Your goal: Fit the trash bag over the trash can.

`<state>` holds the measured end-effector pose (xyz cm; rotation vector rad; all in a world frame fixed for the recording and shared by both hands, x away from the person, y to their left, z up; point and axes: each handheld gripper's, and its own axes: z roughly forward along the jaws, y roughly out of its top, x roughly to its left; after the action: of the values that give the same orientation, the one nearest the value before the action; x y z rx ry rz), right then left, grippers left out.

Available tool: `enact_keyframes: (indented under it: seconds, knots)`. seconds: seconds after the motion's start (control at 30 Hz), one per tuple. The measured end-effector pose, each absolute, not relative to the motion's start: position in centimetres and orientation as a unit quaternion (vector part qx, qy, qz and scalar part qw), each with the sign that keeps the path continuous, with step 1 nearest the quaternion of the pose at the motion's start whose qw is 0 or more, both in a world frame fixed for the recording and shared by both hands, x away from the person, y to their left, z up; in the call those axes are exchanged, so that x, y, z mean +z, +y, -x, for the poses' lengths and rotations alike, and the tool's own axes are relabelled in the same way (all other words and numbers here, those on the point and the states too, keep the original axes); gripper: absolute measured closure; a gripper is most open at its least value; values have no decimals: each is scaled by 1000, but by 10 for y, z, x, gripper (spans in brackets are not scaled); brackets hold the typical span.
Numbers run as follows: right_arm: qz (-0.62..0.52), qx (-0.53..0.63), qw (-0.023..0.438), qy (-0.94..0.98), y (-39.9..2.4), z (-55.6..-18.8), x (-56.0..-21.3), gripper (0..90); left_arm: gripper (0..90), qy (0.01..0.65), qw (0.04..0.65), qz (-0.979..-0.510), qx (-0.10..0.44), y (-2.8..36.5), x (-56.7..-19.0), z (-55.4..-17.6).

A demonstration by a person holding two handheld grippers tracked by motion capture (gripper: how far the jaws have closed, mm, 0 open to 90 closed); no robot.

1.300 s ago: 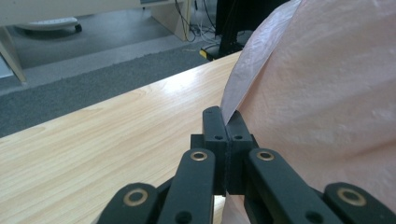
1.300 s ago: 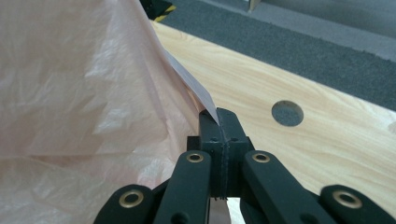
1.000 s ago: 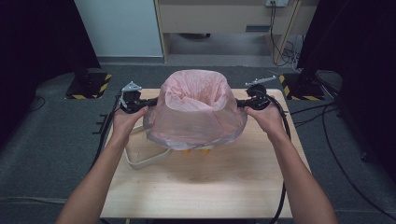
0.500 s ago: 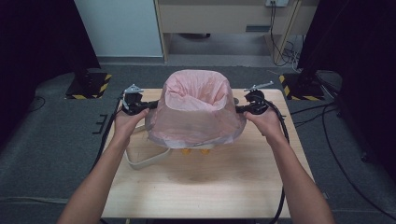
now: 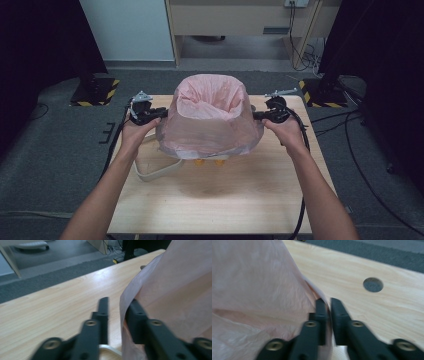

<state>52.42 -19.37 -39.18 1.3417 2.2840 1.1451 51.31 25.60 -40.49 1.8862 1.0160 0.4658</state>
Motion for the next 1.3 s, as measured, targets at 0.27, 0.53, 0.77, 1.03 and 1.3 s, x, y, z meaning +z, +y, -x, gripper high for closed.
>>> enact_keyframes:
  seconds: [0.27, 0.53, 0.77, 1.03, 1.3]
  knots:
    - [-464, 441, 135, 756, -208, -515, -359, 573, 404, 414, 465, -753, 215, 261, -392, -504]
    - [-447, 467, 150, 748, -201, -500, -306, 572, 296, 408, 471, -755, 205, 261, -380, -494]
    - [-423, 474, 165, 755, -182, -494, -252, 634, 226, 401, 478, -753, 210, 257, -375, -489]
    - [-391, 469, 171, 773, -142, -500, -219, 638, 203, 407, 478, -751, 205, 260, -372, -485]
    - [-372, 470, 161, 784, -104, -509, -211, 646, 203, 403, 477, -753, 209, 260, -371, -482]
